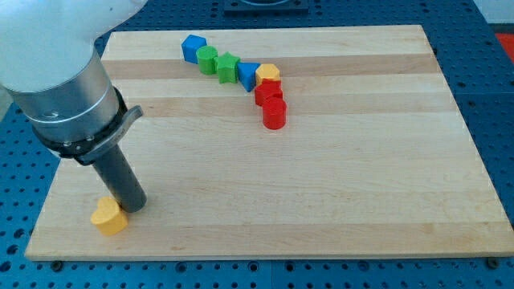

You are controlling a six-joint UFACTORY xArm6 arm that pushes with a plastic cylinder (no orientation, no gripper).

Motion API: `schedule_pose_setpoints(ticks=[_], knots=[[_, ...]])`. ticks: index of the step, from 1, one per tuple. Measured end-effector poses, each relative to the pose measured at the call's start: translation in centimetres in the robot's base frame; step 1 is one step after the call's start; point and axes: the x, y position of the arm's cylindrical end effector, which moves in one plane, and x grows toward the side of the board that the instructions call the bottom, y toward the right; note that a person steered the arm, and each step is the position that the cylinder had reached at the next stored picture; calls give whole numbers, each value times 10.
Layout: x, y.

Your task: Push the yellow heart towards the bottom left corner

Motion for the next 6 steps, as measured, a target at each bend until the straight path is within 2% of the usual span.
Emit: schedule_pose_setpoints(ticks=[2,5,6], knots=[[6,33],[23,-22],[23,-14]])
